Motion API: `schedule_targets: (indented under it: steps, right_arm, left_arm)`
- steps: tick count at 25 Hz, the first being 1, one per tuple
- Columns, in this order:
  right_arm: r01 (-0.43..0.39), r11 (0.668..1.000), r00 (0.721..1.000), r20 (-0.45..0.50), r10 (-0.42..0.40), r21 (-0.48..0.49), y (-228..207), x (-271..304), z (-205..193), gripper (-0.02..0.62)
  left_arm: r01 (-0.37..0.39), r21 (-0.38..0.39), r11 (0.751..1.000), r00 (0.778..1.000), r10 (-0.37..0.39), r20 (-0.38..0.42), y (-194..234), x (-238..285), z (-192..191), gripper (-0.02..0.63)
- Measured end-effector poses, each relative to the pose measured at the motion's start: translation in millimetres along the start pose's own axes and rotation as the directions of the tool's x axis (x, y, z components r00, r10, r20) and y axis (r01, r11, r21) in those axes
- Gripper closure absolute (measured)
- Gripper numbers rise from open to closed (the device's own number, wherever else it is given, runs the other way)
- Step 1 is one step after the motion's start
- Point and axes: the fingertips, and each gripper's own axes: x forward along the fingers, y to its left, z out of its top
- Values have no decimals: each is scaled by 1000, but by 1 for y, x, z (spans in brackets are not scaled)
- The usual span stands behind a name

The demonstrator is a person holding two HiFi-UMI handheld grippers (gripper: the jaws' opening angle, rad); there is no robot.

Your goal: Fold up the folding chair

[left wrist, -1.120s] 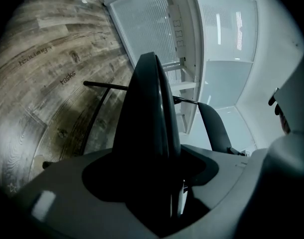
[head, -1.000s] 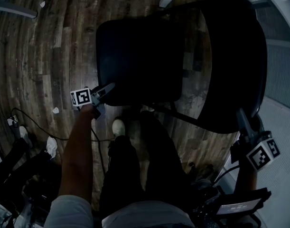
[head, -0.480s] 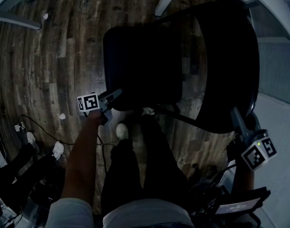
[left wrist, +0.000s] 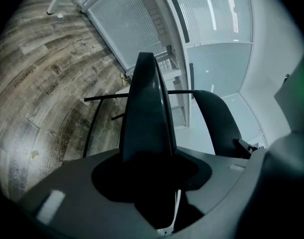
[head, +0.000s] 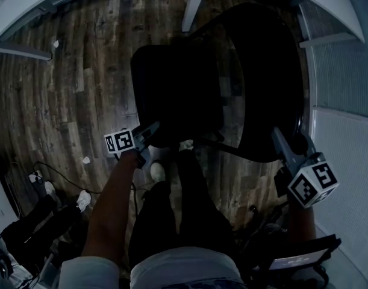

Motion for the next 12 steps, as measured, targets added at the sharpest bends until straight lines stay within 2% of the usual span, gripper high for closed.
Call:
schedule_targets:
  steps: [12]
  right_arm:
    - [-11,999,1000,15,11,-44,18,-18,25,465]
  left_arm:
    - [-61,56,997,998,62,-17,-77,21,-6,434]
